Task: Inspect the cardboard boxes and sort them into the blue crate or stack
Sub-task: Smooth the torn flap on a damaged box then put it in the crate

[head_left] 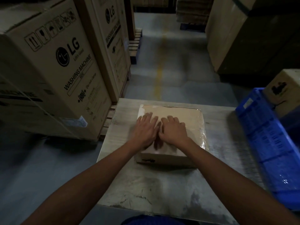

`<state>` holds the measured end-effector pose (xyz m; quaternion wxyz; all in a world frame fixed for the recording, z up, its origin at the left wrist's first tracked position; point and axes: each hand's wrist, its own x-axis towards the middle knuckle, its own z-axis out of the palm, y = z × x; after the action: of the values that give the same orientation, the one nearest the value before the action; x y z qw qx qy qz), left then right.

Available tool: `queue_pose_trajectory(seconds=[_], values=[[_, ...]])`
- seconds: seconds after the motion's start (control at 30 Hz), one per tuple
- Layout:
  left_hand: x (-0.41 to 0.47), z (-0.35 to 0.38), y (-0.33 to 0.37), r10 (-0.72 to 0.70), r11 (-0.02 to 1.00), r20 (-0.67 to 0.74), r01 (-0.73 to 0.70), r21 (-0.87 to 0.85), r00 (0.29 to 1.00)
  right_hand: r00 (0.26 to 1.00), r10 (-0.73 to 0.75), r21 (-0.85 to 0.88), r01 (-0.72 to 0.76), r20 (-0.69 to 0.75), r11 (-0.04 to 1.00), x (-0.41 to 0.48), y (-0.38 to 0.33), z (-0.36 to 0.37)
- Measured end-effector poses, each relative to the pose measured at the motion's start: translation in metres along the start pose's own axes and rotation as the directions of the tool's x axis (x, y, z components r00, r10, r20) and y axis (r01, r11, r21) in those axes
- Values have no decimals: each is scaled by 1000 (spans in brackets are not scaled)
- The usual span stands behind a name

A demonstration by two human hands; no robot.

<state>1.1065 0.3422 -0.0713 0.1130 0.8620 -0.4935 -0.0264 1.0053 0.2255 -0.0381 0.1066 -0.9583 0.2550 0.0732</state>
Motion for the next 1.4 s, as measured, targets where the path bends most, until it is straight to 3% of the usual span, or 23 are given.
queue_pose_trajectory(seconds=[0.17,0.33,0.43,0.5,0.6,0.73,0.9,0.97,1.03,1.1,1.27,1.4], values=[[17,14,-7,-54,998,172,50,28,984,988,2,7,-3,154,1000,13,20,29],[25,10,2,-84,995,149,75,67,985,982,-40,103,21,183,994,27,34,14],[35,4,23,-104,991,66,98,91,992,998,-20,250,5,58,968,28,54,0],[40,7,42,-24,1000,67,24,12,997,996,86,191,-86,8,978,16,72,2],[42,24,71,62,995,173,-48,-84,983,987,149,20,-150,62,988,-4,88,17],[39,39,79,2,993,186,19,-114,982,988,130,37,-133,84,990,-8,92,22],[46,33,75,21,997,252,-2,-74,968,979,110,82,-126,172,989,-3,94,9],[43,28,81,29,1000,215,-29,-4,976,988,122,121,-133,98,984,-9,91,1],[27,29,92,62,994,155,-75,77,986,981,175,135,-164,-78,977,-29,88,2],[7,35,104,90,995,168,-95,22,982,969,187,121,-168,-162,978,-55,84,17],[5,41,109,53,998,238,-44,-45,970,990,129,88,-124,-59,988,-59,89,34],[-5,43,97,161,986,256,-164,-11,953,989,144,92,-140,-34,986,-70,96,35]])
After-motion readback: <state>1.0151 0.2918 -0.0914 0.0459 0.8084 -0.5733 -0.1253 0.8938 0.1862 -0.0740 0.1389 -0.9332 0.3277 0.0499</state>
